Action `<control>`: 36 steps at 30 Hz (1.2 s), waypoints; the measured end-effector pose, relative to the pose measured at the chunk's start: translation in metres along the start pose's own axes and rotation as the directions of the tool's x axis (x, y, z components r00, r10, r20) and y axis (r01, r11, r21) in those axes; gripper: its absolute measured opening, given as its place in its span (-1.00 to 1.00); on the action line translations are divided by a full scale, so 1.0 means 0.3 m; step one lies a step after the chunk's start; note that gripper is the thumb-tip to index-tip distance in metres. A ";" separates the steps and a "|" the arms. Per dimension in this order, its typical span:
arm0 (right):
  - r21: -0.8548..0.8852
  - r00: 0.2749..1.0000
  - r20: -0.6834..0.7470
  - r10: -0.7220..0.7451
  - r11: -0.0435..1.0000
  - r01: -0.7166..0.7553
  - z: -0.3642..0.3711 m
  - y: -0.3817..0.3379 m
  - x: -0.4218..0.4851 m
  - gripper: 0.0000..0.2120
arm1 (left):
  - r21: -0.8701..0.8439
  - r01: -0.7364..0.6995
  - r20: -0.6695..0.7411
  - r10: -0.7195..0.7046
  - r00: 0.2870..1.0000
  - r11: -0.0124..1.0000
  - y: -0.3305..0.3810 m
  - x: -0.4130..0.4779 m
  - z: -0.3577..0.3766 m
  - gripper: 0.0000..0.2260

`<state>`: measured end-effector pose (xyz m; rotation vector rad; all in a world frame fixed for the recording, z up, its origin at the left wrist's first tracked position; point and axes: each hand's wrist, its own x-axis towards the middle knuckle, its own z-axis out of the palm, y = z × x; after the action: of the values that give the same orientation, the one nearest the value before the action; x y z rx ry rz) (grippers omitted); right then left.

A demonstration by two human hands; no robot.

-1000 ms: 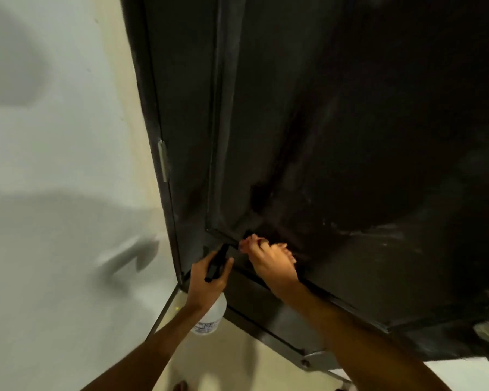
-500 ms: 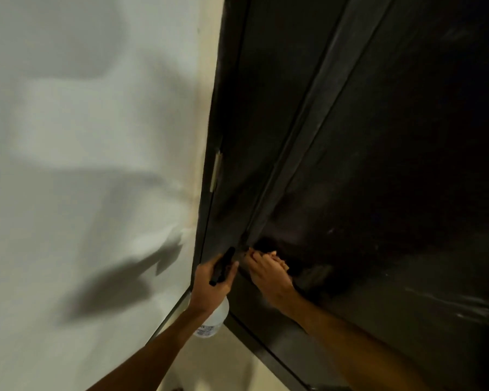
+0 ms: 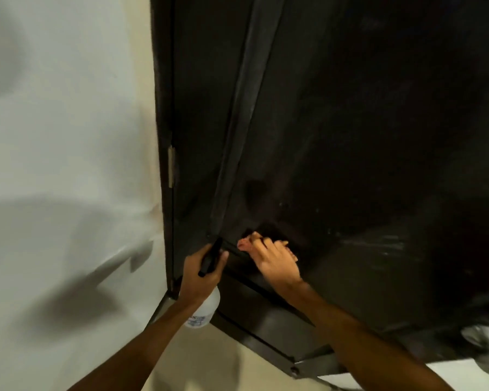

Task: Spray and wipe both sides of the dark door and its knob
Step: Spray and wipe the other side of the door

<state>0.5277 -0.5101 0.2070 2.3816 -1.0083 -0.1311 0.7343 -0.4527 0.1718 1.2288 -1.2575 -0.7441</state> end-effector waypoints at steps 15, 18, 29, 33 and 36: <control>0.317 0.591 -0.492 0.639 0.764 -0.562 -0.421 0.366 -0.177 -0.49 | -0.026 -0.132 0.081 0.134 0.988 0.991 0.202 -0.019 0.252 -0.90; 0.345 0.454 -0.585 0.672 0.713 -0.610 -0.350 0.362 -0.285 -0.48 | -0.042 -0.122 0.087 0.125 0.988 0.992 0.216 -0.060 0.299 -0.94; 0.395 0.405 -0.576 0.710 0.676 -0.622 -0.297 0.475 -0.571 -0.44 | -0.080 -0.089 0.164 0.101 0.981 0.993 0.279 -0.156 0.428 -0.84; 0.323 0.552 -0.525 0.648 0.751 -0.576 -0.212 0.358 -0.600 -0.33 | -0.062 -0.069 0.191 0.080 0.978 0.996 0.281 -0.202 0.461 -0.90; 0.166 0.850 -0.151 0.504 0.861 -0.481 -0.011 0.170 -0.703 -0.01 | -0.043 -0.087 0.213 0.094 0.973 0.995 0.295 -0.232 0.498 -0.86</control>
<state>0.3455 -0.3923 0.2113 2.1030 -1.5299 0.3536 0.5588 -0.4056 0.2164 1.0775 -1.4620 -0.8442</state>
